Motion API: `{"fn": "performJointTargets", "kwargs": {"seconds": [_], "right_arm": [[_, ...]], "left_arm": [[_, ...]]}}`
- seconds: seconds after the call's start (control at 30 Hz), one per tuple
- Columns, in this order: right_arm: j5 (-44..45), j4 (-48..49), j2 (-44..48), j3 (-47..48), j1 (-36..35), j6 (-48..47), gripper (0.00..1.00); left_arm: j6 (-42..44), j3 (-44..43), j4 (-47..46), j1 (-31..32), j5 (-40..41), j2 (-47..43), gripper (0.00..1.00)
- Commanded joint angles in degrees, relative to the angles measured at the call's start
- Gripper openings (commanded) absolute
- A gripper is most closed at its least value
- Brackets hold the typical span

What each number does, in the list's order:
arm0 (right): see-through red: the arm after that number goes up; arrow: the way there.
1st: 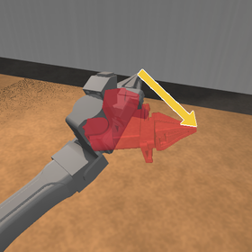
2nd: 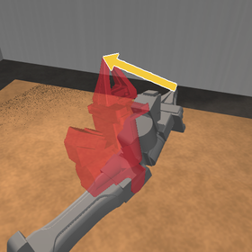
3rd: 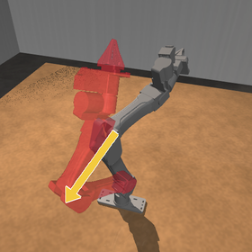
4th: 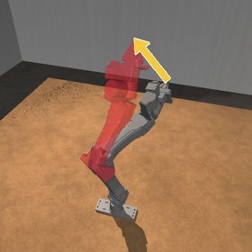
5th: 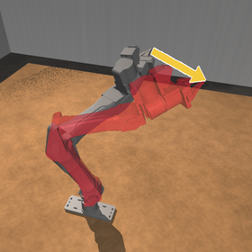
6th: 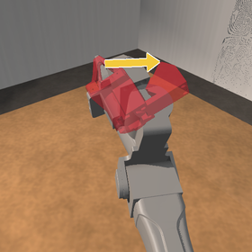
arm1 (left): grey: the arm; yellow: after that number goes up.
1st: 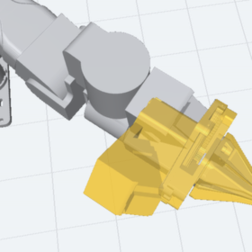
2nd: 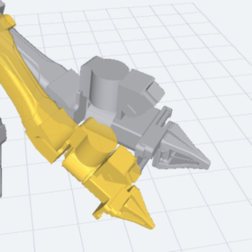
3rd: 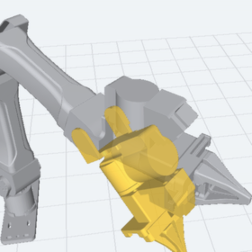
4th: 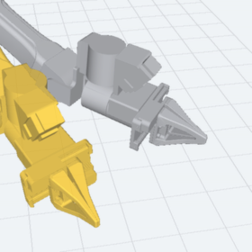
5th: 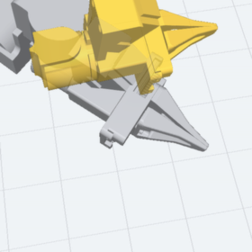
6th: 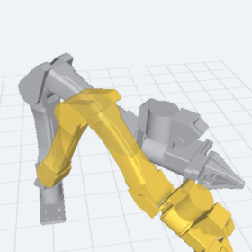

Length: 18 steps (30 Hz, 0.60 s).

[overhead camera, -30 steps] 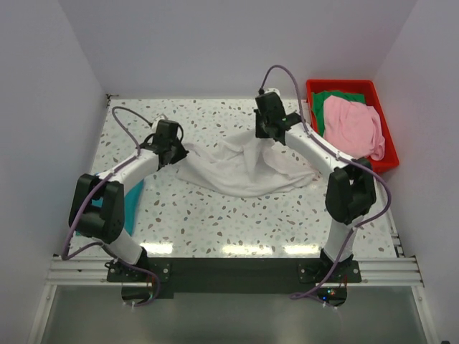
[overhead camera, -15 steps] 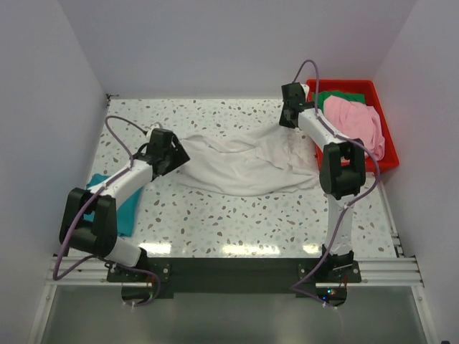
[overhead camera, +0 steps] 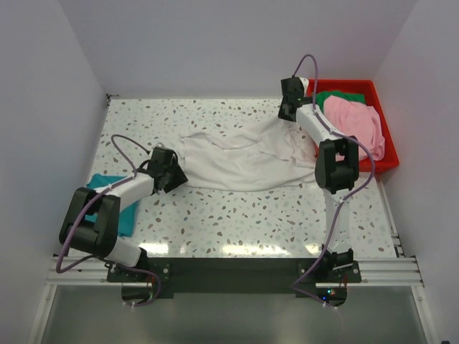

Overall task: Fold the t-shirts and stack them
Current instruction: Flatten the tshirt out

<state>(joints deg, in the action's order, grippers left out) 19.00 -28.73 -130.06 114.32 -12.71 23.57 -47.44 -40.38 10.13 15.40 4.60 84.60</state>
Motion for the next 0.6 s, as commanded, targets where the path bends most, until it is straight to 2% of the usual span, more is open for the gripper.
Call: {"fn": "performJointTargets", "kwargs": {"seconds": [0.0, 0.07, 0.13, 0.17, 0.2, 0.23, 0.27, 0.37, 0.4, 0.43, 0.5, 0.57], "right_arm": [[1.3, 0.87, 0.51, 2.75, 0.49, 0.16, 0.0], [0.95, 0.78, 0.86, 2.57, 0.76, 0.07, 0.02], [0.77, 0.61, 1.91, 2.31, 0.76, -0.37, 0.1], [0.42, 0.43, 2.18, 2.4, 0.84, -0.63, 0.16], [0.25, 0.0, 2.44, 2.66, 0.84, -0.89, 0.28], [0.07, -0.97, 3.31, 3.01, 0.84, -0.98, 0.35], [-0.11, -1.41, 3.76, 3.19, 0.76, -1.07, 0.41], [-0.98, -3.26, 5.86, 3.54, 0.76, -1.25, 0.58], [-1.25, -3.87, 6.57, 3.45, 0.84, -1.16, 0.61], [-1.69, -5.09, 7.18, 2.93, 0.84, -1.07, 0.64], [-2.83, -5.72, 10.25, 1.09, 0.76, -0.81, 0.65], [-3.8, -5.98, 15.32, -4.44, 0.76, -0.11, 0.66]], "left_arm": [[0.51, -0.22, -6.35, -0.11, -3.45, 2.15, 0.52], [0.24, -0.66, -6.62, 0.33, -3.55, 3.46, 0.52], [-0.11, -1.36, -5.13, 1.03, -2.67, 4.52, 0.49], [-0.72, -1.72, -4.6, 1.3, -2.32, 4.7, 0.46], [-1.07, -1.81, -3.81, 1.74, -1.36, 4.96, 0.42], [-1.34, -1.81, -3.89, 1.91, -1.18, 5.14, 0.39], [-1.95, -1.81, -3.8, 2.09, -1.17, 5.31, 0.33], [-2.65, -2.07, -3.63, 2.62, -2.05, 5.49, 0.24], [-2.83, -2.16, -2.93, 2.71, -2.14, 5.32, 0.16], [-3.01, -2.16, -2.66, 2.79, -2.31, 4.53, 0.12], [-3.62, -2.33, -0.04, 2.71, -1.18, 2.86, 0.0], [-4.15, -2.51, 2.16, 2.36, 0.31, -1.09, 0.0]]}}
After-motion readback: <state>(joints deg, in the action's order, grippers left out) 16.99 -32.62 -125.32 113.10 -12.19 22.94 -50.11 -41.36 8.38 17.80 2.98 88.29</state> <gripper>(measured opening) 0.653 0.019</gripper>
